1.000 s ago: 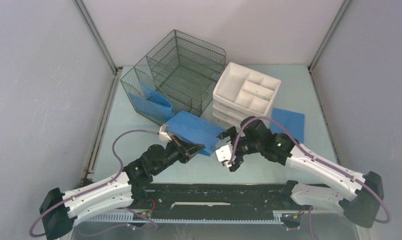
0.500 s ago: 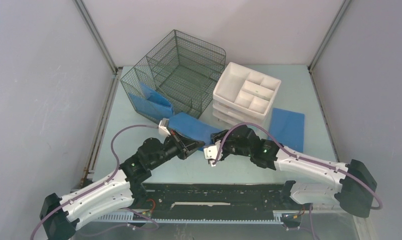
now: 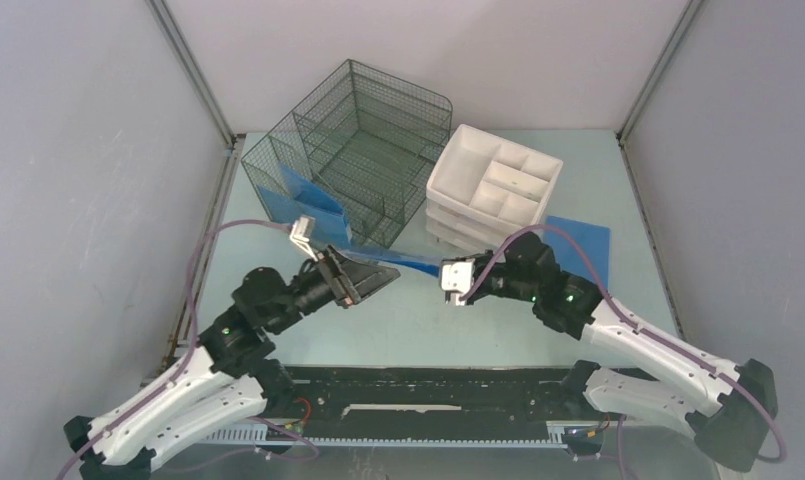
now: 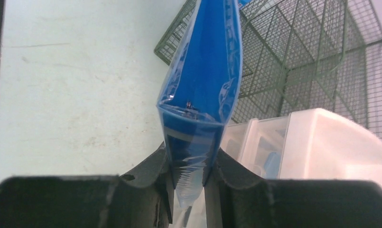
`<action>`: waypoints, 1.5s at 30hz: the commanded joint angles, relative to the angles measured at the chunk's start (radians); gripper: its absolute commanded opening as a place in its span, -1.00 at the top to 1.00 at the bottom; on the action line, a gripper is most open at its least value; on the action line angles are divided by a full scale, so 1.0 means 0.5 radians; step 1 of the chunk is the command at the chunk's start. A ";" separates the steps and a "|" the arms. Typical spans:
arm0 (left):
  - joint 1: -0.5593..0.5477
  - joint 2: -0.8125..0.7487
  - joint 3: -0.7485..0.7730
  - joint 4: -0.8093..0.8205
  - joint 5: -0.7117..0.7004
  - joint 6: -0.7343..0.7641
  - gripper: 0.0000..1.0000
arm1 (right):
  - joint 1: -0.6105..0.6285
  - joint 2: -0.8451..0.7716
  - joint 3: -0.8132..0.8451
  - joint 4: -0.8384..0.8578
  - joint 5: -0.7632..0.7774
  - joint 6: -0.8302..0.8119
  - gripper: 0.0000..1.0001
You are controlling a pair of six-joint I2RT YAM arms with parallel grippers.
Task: Organize the desk
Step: Place the folder in the storage box.
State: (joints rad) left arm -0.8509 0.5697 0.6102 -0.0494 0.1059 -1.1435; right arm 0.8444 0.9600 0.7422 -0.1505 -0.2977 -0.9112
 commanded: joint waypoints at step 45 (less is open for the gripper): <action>0.016 -1.096 0.234 -0.810 -1.155 1.409 -1.00 | -0.208 1.925 2.217 0.151 0.105 1.569 1.00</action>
State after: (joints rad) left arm -0.8486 0.0437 0.7425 -0.4595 -0.4503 -0.4431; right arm 0.7364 1.8740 1.7947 -0.1555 -0.2161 -0.1097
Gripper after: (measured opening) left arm 0.996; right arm 0.303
